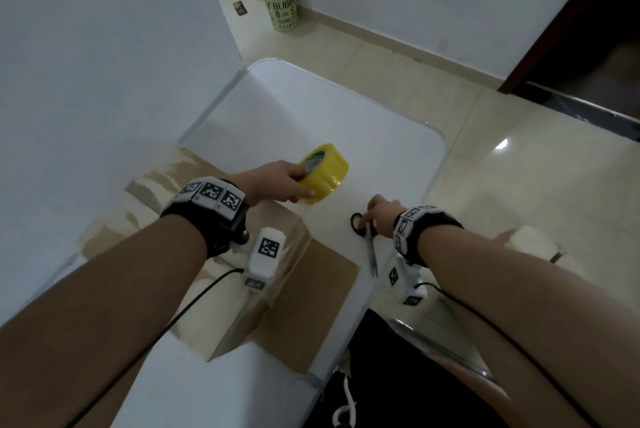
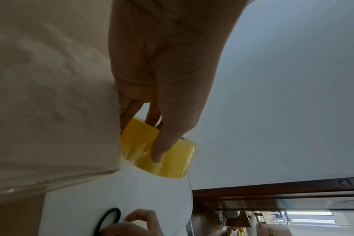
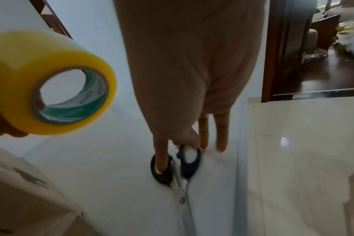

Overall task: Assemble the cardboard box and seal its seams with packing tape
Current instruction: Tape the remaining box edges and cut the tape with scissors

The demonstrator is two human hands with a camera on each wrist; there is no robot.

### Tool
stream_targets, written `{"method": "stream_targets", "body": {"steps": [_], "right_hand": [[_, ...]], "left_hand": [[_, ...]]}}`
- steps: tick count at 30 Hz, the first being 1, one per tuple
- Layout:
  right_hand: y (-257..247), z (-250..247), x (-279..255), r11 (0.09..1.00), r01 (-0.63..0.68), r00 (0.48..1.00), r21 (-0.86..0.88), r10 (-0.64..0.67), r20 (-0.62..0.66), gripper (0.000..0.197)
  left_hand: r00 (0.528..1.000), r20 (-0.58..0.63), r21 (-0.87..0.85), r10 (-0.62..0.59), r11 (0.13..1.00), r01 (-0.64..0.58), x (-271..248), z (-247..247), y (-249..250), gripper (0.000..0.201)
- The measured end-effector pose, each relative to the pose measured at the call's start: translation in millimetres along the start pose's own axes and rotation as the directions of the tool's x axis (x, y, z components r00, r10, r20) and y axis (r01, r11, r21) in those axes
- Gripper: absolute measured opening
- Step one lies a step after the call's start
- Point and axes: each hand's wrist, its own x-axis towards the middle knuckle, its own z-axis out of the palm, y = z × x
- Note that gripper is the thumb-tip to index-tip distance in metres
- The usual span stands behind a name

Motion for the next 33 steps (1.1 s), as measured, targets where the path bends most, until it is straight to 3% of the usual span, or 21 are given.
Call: {"method": "stream_targets", "body": {"steps": [5, 8, 16, 23, 29, 33], "right_hand": [[13, 15, 1, 0.997, 0.034, 0.976, 0.075, -0.016, -0.218, 0.03], [18, 17, -2, 0.999, 0.0, 0.965, 0.04, 0.01, -0.26, 0.028], [20, 23, -8, 0.986, -0.102, 0.925, -0.129, 0.046, -0.377, 0.022], [32, 23, -11, 0.978, -0.209, 0.904, 0.009, 0.197, -0.379, 0.022], [22, 30, -13, 0.995, -0.049, 0.9, -0.085, 0.007, -0.437, 0.021], [17, 22, -14, 0.996, -0.043, 0.941, 0.084, 0.068, -0.331, 0.028]], "left_hand": [[1.0, -0.002, -0.024, -0.011, 1.0, 0.01, 2, 0, -1, 0.026], [1.0, 0.008, -0.07, -0.029, 0.997, 0.03, 2, -1, -2, 0.018], [0.999, 0.029, -0.115, -0.045, 0.992, 0.048, 6, -2, -6, 0.031], [0.999, 0.037, -0.152, -0.034, 0.988, 0.039, 9, -2, -10, 0.03], [0.998, 0.04, -0.142, -0.043, 0.989, 0.049, 8, -2, -8, 0.025], [0.999, 0.025, -0.137, -0.039, 0.99, 0.042, 9, 0, -7, 0.026]]}}
